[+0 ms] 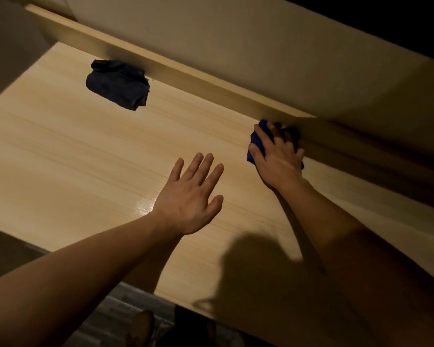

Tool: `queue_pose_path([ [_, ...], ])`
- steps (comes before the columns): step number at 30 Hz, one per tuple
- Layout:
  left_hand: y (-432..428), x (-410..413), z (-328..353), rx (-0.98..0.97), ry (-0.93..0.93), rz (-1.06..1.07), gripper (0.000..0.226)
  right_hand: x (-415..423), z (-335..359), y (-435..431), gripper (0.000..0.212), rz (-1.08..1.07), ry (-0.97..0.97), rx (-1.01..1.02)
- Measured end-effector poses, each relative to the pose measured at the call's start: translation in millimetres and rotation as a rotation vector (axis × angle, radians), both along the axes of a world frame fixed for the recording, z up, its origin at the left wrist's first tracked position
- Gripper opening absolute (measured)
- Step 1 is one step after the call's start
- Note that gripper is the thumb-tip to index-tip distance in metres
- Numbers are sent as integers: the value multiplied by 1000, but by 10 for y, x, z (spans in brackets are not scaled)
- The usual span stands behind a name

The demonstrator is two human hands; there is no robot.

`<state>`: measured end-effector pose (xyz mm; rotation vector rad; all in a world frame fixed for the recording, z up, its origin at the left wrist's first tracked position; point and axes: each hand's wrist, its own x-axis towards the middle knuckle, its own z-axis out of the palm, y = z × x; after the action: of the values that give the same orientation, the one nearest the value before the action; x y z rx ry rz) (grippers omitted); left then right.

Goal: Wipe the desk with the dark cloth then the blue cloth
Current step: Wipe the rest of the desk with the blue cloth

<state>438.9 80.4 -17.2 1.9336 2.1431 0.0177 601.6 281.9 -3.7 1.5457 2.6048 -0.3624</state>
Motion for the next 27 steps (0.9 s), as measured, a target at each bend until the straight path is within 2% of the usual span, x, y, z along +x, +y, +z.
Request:
queue_pose_path([
  [12, -17, 19, 17, 19, -33, 16, 75, 323, -101, -781, 62, 14, 16, 68],
  [27, -58, 26, 47, 56, -39, 1, 77, 779, -93, -2465, 65, 3, 61, 1],
])
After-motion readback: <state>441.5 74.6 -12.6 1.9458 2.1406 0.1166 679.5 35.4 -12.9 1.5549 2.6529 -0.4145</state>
